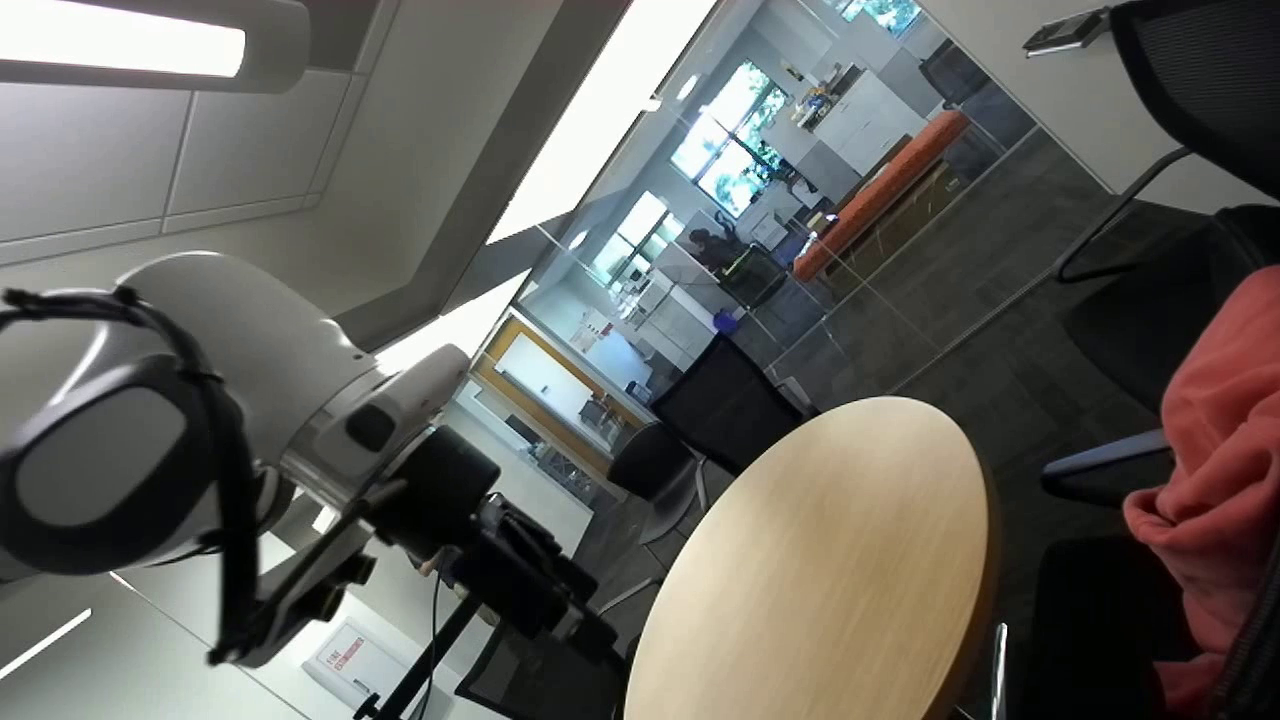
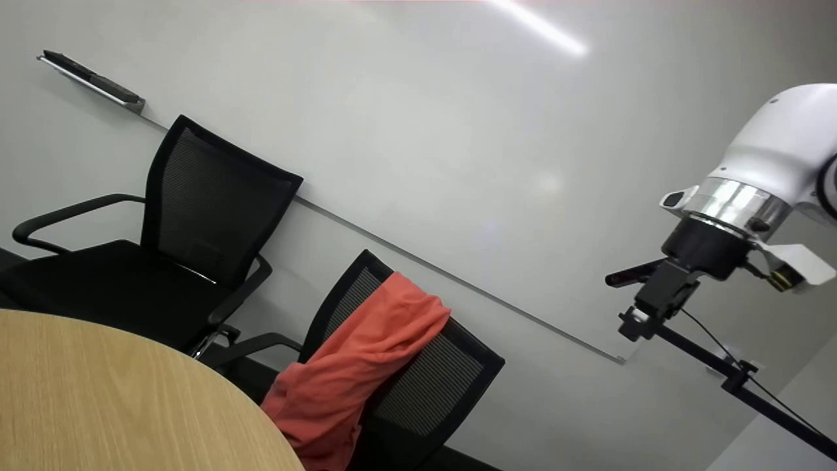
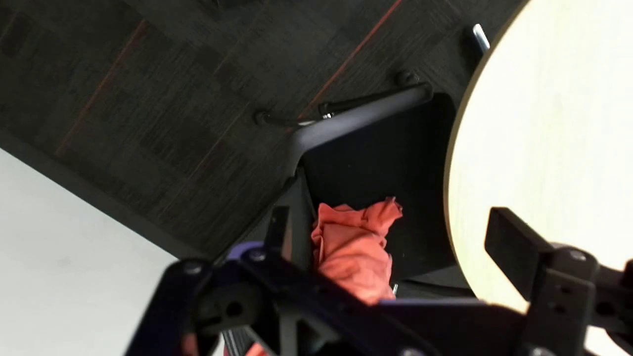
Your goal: Place the sweatshirt on the table
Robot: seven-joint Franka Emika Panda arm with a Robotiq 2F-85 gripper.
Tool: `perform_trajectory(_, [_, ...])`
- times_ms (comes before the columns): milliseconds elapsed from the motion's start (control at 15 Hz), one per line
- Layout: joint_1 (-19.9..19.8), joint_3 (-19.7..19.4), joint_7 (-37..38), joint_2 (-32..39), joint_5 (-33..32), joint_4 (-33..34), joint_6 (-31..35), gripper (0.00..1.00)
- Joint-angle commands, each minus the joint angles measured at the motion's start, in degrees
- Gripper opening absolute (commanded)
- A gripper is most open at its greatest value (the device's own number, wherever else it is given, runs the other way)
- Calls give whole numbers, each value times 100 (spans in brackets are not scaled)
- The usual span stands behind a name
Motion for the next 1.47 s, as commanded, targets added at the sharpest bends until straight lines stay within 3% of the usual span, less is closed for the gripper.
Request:
perform_trajectory(0, [45, 210, 952, 1164, 459, 622, 1038, 100])
perform_trajectory(267, [14, 262, 2104, 2287, 460, 1330, 2083, 100])
perform_trajectory(533, [153, -69, 3465, 3328, -157, 2190, 2403, 100])
perform_trajectory(667, [252, -192, 3553, 3654, -76, 2547, 2026, 100])
perform_trajectory(733, [248, -197, 3277, 3302, -7, 2093, 2318, 100])
perform_trajectory(1067, [316, -288, 3287, 3705, 14, 2455, 2249, 100])
perform_trajectory(1400, [622, -684, 4420, 4612, 44, 3025, 3373, 100])
